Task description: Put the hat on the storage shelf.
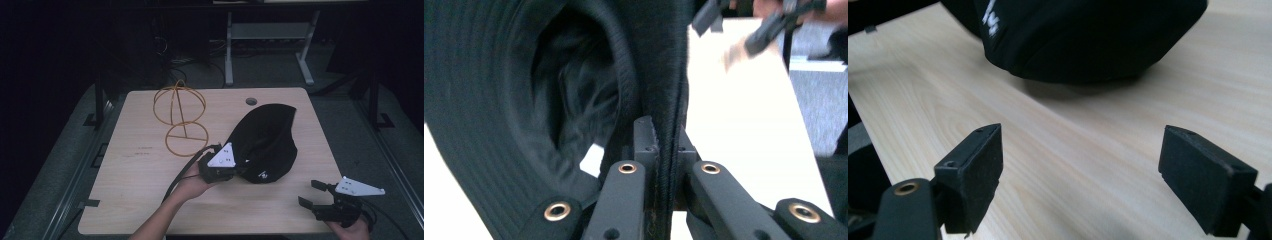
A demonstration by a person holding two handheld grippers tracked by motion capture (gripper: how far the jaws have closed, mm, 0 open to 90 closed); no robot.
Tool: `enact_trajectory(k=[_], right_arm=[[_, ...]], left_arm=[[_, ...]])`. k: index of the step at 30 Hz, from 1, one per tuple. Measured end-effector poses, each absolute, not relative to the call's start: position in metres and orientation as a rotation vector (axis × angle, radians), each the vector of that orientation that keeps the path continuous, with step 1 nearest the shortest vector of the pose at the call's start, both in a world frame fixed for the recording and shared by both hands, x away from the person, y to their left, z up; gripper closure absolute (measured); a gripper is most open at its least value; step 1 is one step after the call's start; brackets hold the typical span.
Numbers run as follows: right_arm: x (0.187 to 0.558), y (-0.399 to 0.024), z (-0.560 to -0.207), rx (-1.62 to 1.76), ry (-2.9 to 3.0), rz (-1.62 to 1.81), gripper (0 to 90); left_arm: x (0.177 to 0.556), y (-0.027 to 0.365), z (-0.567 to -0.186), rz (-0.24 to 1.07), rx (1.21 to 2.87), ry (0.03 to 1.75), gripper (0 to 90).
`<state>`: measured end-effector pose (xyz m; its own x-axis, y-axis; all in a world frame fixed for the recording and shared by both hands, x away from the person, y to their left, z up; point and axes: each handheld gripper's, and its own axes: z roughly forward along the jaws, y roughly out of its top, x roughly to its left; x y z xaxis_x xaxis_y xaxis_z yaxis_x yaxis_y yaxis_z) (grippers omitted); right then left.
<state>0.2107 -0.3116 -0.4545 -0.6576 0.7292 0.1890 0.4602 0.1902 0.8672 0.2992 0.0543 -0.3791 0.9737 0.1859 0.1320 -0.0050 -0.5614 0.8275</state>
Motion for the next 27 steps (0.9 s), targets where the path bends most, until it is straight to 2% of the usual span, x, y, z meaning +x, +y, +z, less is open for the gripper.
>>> enact_trajectory(k=[8,22,25,27], right_arm=[[0.216,-0.309,-0.437,1.090,2.131,1.530,16.8],[0.241,-0.297,-0.418,1.052,2.096,1.567,16.8],[0.246,-0.294,-0.420,1.052,2.092,1.580,21.7],[0.249,-0.292,-0.423,1.045,2.087,1.586,30.5]], left_arm=[[0.299,0.044,-0.359,0.164,2.058,0.121,87.1],[0.295,0.036,-0.356,0.090,2.022,0.094,87.1],[0.295,0.035,-0.356,0.080,2.019,0.093,87.1],[0.296,0.034,-0.357,0.077,2.018,0.093,87.1]])
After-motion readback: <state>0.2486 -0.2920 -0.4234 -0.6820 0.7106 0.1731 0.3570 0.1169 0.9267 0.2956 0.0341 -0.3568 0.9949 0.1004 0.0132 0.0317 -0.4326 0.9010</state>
